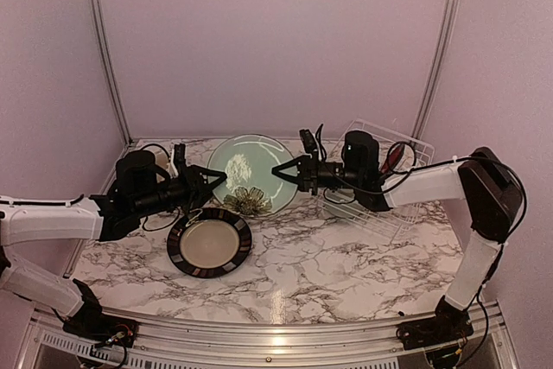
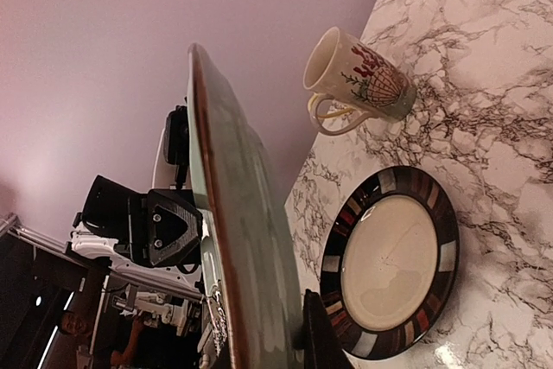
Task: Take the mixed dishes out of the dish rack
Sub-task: Pass from the right arm to the left, then place the plate on the plate.
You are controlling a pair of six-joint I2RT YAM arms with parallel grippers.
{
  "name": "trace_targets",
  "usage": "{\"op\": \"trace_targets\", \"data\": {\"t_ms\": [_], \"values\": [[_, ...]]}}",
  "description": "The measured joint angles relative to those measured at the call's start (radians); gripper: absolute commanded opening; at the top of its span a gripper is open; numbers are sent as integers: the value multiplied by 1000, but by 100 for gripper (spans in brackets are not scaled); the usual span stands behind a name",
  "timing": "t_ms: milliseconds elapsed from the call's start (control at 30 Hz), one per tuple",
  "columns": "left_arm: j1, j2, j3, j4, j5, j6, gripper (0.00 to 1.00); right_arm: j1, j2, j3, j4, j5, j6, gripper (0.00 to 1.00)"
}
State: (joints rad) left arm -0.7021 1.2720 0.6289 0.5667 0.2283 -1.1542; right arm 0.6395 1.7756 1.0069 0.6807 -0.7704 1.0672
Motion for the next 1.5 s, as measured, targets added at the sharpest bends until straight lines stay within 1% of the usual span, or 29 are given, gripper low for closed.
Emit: {"op": "trace_targets", "data": {"t_ms": [67, 167, 200, 233, 267, 333, 400, 467, 533, 567, 600, 667, 733, 867, 933, 1033, 1200, 1500], "values": [[0, -6, 0, -26, -11, 10, 25, 5, 3, 0, 1, 1, 3, 0], [0, -14, 0, -51, -20, 23, 15, 14, 9, 0, 8, 0, 5, 0], [0, -14, 0, -56, -20, 24, 10, 18, 11, 0, 9, 1, 6, 0], [0, -16, 0, -70, -25, 51, 4, 20, 14, 0, 8, 5, 8, 0], [0, -16, 0, -87, -31, 74, 0, 23, 18, 1, 3, 6, 11, 0], [-1, -16, 0, -130, -43, 107, 0, 27, 31, 1, -11, 11, 15, 7], [0, -17, -4, -133, -38, 97, 0, 28, 43, 1, -6, 6, 22, 25], [2, -26, -6, -139, -31, 93, 0, 28, 44, 2, -2, 2, 14, 45], [7, -49, -17, -164, -27, 95, 0, 31, 42, 7, 8, 2, -1, 67], [14, -66, -31, -185, -22, 97, 0, 31, 39, 12, 6, 1, -21, 76], [23, -82, -43, -200, -15, 97, 0, 31, 34, 15, -2, 6, -37, 84], [54, -131, -83, -253, 0, 103, 0, 31, 21, 23, -37, 27, -84, 94], [92, -182, -128, -289, 15, 104, 0, 26, 2, 29, -95, 59, -138, 97], [185, -277, -215, -378, 60, 106, 0, -3, -48, 29, -206, 107, -224, 98], [213, -299, -239, -426, 65, 109, 0, -32, -75, 29, -247, 126, -257, 98], [239, -315, -280, -446, 89, 103, 0, -78, -120, 29, -308, 158, -310, 98], [269, -305, -332, -444, 117, 64, 0, -101, -186, 30, -385, 213, -385, 98], [273, -214, -335, -407, 112, 32, 0, -100, -236, 31, -441, 256, -442, 97]]}}
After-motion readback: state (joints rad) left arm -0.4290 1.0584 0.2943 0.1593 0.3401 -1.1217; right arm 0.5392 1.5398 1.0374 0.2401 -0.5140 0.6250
